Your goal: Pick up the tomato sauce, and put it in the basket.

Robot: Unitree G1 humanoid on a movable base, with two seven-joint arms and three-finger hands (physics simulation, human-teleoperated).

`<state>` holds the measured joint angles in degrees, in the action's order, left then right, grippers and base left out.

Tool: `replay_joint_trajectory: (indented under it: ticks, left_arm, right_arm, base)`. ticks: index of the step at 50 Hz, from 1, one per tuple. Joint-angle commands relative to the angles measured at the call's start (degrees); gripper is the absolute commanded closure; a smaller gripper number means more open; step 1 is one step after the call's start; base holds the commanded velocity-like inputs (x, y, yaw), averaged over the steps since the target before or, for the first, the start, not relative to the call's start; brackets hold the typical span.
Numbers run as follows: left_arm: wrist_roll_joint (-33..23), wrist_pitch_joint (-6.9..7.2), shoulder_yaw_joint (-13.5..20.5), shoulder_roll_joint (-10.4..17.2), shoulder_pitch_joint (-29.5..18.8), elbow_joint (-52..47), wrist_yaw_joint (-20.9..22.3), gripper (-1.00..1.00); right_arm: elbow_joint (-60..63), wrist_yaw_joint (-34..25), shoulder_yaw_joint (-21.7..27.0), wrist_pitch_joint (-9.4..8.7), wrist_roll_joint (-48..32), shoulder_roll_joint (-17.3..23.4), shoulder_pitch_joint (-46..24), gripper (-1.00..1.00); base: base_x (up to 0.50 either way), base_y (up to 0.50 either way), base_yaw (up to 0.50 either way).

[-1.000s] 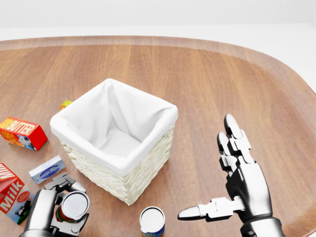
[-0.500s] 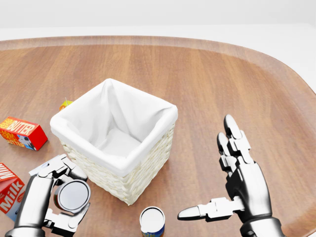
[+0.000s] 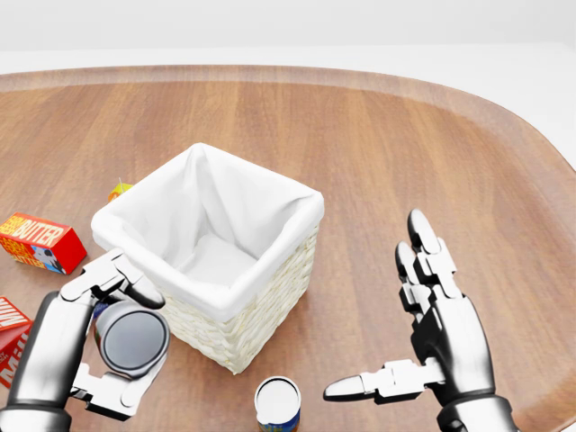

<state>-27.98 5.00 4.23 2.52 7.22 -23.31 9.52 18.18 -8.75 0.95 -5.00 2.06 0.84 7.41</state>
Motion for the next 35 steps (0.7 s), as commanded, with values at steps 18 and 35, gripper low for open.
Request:
replay_joint_trajectory:
  ticks: [18,35]
  left_arm:
    - [-2.6,0.0,-0.8,1.2,-8.5,-11.7,6.1,1.0]
    - [-0.8,0.0,1.2,4.6,-19.7,-1.5,6.2,1.0]
  right_arm:
    - [-1.0,0.2,0.1,0.0,-0.1,0.0,-0.5,-1.0]
    - [-1.2,0.3,0.2,0.0,-0.1,0.0,-0.7,-1.0]
  base:
    - [0.0,0.0,0.0]
    - [0.0,0.0,0.0]
